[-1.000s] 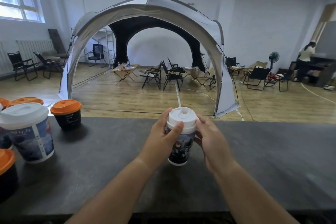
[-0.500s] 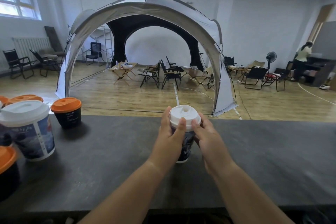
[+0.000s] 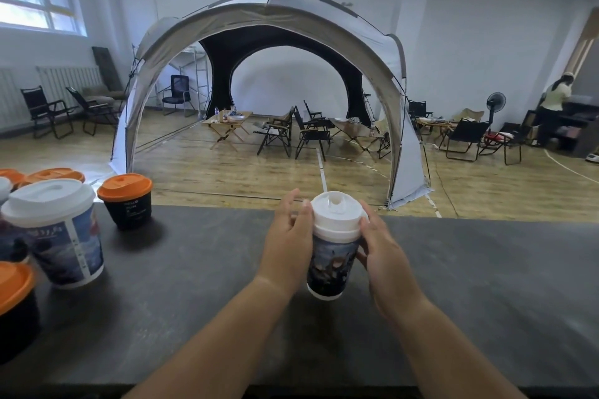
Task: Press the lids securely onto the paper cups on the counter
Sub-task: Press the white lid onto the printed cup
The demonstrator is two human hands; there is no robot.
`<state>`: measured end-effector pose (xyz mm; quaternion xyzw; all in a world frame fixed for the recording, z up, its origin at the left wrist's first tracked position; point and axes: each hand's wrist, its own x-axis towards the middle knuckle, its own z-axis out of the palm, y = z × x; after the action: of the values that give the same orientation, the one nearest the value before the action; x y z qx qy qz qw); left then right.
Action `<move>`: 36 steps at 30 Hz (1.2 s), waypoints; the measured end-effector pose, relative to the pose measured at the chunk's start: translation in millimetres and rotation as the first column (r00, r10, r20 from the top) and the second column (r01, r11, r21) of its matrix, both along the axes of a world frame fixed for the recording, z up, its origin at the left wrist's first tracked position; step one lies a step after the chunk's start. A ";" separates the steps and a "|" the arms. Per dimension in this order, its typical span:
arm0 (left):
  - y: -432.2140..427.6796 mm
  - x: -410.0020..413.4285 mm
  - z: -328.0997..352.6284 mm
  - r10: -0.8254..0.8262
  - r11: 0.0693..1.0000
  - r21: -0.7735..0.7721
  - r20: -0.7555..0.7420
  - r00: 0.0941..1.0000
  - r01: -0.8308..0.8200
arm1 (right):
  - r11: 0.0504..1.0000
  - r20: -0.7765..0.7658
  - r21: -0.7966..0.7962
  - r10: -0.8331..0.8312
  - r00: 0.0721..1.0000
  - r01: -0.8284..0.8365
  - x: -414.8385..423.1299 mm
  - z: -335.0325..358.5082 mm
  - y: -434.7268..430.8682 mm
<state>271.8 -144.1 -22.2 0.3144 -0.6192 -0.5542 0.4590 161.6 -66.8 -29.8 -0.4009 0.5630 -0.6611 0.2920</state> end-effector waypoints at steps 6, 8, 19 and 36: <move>-16.5 1.3 5.1 0.076 0.997 -0.014 0.051 0.996 -0.076 | 1.000 -0.046 0.002 -0.013 0.999 0.013 -9.1 0.9 -9.3; -21.8 1.8 6.4 0.053 0.998 -0.030 0.072 0.996 -0.051 | 1.000 -0.075 0.015 0.019 0.997 -0.018 -13.0 4.8 -10.6; -34.4 -6.9 16.1 -0.315 0.948 0.052 0.000 0.949 0.315 | 0.962 -0.161 0.071 0.273 0.949 -0.264 -34.3 14.0 -20.4; -8.4 -19.9 -7.3 -0.101 0.994 0.022 -0.183 0.978 0.107 | 0.991 -0.373 -0.057 -0.130 0.918 0.117 -3.6 -6.4 -6.2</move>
<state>251.9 -152.4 -29.5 0.2367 -0.5814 -0.6137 0.4789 158.0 -73.0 -36.2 -0.4887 0.6215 -0.5985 0.1294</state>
